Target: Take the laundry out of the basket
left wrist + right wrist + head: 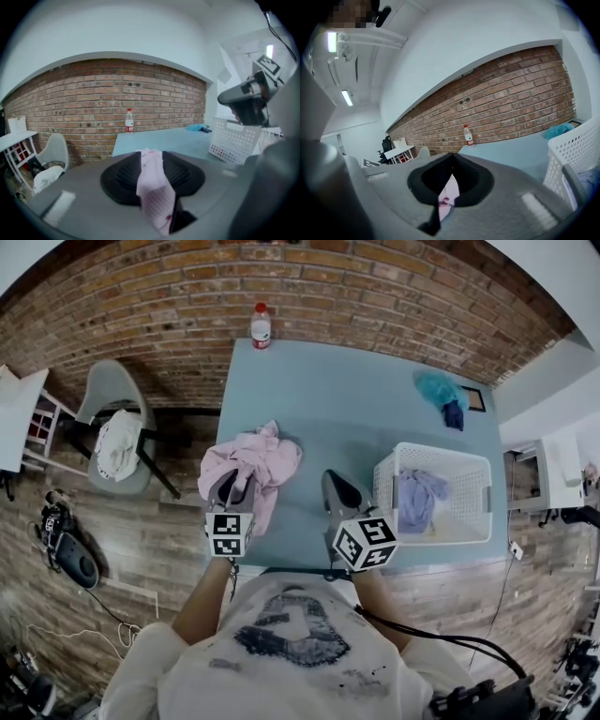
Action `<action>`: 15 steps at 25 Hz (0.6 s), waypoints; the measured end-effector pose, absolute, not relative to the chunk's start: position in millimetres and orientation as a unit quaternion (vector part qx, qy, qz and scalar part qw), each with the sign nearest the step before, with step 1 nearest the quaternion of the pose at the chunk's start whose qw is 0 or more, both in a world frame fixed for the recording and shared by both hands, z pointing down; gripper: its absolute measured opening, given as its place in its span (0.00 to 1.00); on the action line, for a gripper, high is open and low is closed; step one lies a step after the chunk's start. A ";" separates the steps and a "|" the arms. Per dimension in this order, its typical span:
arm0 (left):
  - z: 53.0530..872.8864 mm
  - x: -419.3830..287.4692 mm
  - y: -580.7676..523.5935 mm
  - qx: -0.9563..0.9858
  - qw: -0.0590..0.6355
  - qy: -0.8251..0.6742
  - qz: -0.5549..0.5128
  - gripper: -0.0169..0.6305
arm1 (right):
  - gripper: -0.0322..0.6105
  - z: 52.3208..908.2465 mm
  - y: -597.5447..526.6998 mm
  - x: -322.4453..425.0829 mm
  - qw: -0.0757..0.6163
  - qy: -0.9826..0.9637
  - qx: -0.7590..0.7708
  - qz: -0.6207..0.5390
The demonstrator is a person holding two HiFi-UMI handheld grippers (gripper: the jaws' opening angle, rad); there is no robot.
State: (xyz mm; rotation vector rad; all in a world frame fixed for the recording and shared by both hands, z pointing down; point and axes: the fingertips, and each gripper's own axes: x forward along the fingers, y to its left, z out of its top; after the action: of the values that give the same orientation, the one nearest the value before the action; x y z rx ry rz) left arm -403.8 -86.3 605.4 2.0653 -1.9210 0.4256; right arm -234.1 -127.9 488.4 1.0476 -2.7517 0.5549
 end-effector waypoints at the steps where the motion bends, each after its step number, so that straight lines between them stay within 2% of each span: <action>1: 599.7 -404.1 -85.5 0.716 0.140 -0.669 0.144 0.22 | 0.05 486.6 -126.3 -233.4 0.071 -0.916 0.349 0.183; 15: 513.5 -386.2 -73.8 0.735 0.086 -0.666 0.100 0.17 | 0.05 451.6 -110.6 -218.1 0.036 -0.919 0.354 0.170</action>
State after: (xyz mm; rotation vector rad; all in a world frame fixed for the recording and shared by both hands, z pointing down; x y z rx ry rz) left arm -386.2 -73.8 513.5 2.1899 -1.9841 0.2969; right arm -218.1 -110.6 451.6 1.0874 -2.8233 0.5237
